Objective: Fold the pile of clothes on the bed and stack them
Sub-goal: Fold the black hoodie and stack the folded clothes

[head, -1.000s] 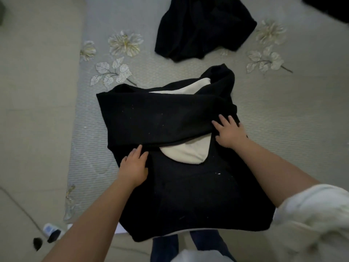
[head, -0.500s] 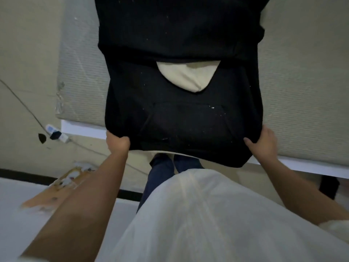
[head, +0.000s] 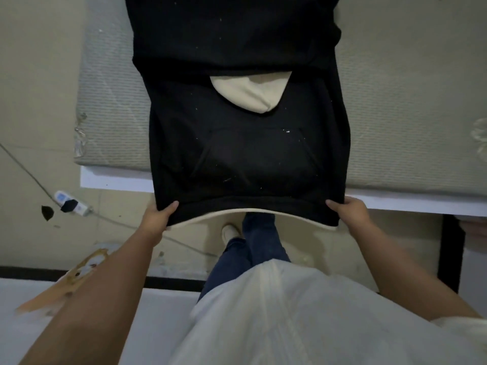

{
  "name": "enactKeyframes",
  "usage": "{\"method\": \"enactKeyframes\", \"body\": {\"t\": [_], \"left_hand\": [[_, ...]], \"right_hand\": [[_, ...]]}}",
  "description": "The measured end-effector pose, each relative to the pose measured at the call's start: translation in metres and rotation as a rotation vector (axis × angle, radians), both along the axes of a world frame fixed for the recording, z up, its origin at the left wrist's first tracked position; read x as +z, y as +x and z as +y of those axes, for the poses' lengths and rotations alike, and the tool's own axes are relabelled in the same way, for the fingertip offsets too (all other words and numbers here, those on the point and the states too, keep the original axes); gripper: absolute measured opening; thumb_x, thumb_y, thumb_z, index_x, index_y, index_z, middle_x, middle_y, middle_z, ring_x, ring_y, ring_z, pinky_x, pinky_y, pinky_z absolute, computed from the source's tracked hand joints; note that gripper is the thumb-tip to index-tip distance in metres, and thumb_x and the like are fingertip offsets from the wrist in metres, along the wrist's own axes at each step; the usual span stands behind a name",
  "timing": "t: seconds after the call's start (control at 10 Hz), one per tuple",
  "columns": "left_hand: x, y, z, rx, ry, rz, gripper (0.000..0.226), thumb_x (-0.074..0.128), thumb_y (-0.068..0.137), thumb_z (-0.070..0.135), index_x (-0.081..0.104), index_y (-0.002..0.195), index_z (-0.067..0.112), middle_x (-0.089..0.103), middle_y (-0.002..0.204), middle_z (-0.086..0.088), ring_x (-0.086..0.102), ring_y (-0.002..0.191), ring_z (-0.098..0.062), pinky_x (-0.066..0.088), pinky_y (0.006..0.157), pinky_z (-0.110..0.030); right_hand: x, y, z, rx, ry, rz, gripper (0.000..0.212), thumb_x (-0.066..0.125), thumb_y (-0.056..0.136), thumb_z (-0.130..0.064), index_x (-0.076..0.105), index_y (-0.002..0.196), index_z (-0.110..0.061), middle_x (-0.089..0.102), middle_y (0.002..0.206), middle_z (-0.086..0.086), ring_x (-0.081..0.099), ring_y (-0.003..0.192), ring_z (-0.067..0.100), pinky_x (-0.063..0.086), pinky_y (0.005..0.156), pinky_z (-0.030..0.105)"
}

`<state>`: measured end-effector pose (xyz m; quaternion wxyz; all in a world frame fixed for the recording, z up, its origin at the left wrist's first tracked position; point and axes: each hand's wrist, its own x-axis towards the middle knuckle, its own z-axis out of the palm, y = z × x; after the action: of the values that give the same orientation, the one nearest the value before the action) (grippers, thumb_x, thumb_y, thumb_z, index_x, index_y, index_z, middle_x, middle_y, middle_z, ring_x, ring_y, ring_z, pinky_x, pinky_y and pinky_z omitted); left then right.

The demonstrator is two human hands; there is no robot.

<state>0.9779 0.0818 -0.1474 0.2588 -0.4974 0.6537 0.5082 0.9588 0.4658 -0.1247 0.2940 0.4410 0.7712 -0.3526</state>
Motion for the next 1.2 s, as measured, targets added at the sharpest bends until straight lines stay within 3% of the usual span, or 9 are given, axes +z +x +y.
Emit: {"method": "enactKeyframes", "body": {"t": [0.2,0.3,0.5,0.6,0.7,0.9,1.0,1.1,1.2], "left_hand": [[0.065,0.02,0.011,-0.366,-0.434,0.268,0.039,0.061,0.087,0.012,0.049,0.119,-0.006,0.056,0.117,-0.024,0.053,0.109,-0.036,0.041,0.084,-0.035],[0.091,0.03,0.017,-0.594,-0.607,0.407,0.037,0.053,0.09,0.008,0.045,0.124,-0.003,0.051,0.12,-0.023,0.048,0.11,-0.036,0.039,0.087,-0.038],[0.132,0.043,0.006,-1.266,-0.797,0.273,0.024,0.046,0.088,0.0,0.05,0.112,0.002,0.052,0.11,-0.019,0.053,0.097,-0.033,0.044,0.077,-0.039],[0.154,0.035,0.01,-1.715,-0.847,0.165,0.023,0.047,0.086,0.004,0.05,0.109,0.005,0.051,0.112,-0.014,0.054,0.1,-0.03,0.044,0.076,-0.034],[0.181,-0.007,0.011,-1.192,-0.672,0.349,0.028,0.052,0.084,0.007,0.052,0.111,0.0,0.056,0.111,-0.021,0.055,0.1,-0.037,0.043,0.078,-0.037],[0.218,-0.12,0.036,-0.057,-0.262,0.615,0.029,0.048,0.089,0.002,0.045,0.118,0.003,0.049,0.113,-0.017,0.055,0.085,-0.026,0.053,0.061,-0.031],[0.221,-0.175,0.037,0.256,-0.263,0.634,0.025,0.044,0.089,0.0,0.048,0.113,0.006,0.052,0.116,-0.017,0.056,0.091,-0.029,0.054,0.078,-0.038],[0.218,-0.223,0.03,0.428,-0.42,0.567,0.024,0.042,0.089,0.0,0.054,0.109,0.006,0.056,0.119,-0.019,0.056,0.098,-0.03,0.044,0.082,-0.027],[0.207,-0.271,0.03,0.394,-0.536,0.523,0.03,0.042,0.092,0.004,0.054,0.119,0.0,0.054,0.125,-0.019,0.051,0.114,-0.03,0.034,0.087,-0.022]], "right_hand": [[0.052,0.007,-0.029,0.511,0.395,0.051,0.033,0.056,0.09,-0.027,0.054,0.112,-0.003,0.063,0.106,0.02,0.056,0.102,0.036,0.034,0.091,0.04],[0.073,0.018,-0.05,0.849,0.515,0.131,0.027,0.053,0.087,-0.008,0.045,0.113,-0.002,0.061,0.106,0.017,0.058,0.097,0.032,0.033,0.09,0.038],[0.124,0.036,-0.055,1.227,0.713,0.007,0.047,0.049,0.084,-0.002,0.032,0.128,-0.002,0.064,0.104,0.01,0.061,0.092,0.025,0.028,0.103,0.041],[0.148,0.037,-0.066,1.289,0.685,0.081,0.068,0.051,0.084,-0.006,0.014,0.14,-0.006,0.064,0.101,0.009,0.06,0.09,0.026,0.036,0.092,0.039],[0.178,-0.002,-0.068,0.884,0.367,0.302,0.06,0.058,0.081,-0.005,0.031,0.133,-0.009,0.059,0.11,0.018,0.057,0.097,0.035,0.044,0.079,0.038],[0.198,-0.121,-0.071,-0.209,-0.174,0.523,0.042,0.064,0.083,-0.007,0.05,0.123,-0.005,0.055,0.123,0.017,0.055,0.111,0.031,0.047,0.092,0.035],[0.202,-0.173,-0.061,-0.269,-0.193,0.558,0.033,0.046,0.093,-0.004,0.05,0.126,0.0,0.053,0.13,0.018,0.053,0.116,0.028,0.047,0.085,0.02],[0.209,-0.223,-0.044,-0.339,-0.168,0.498,0.032,0.03,0.098,-0.003,0.052,0.121,0.003,0.05,0.131,0.017,0.046,0.096,0.016,0.035,0.046,-0.002],[0.195,-0.281,-0.025,-0.425,-0.216,0.487,0.036,0.031,0.097,0.0,0.036,0.062,-0.01,0.05,0.078,0.011,0.046,0.063,0.009,0.033,0.045,-0.003]]}}
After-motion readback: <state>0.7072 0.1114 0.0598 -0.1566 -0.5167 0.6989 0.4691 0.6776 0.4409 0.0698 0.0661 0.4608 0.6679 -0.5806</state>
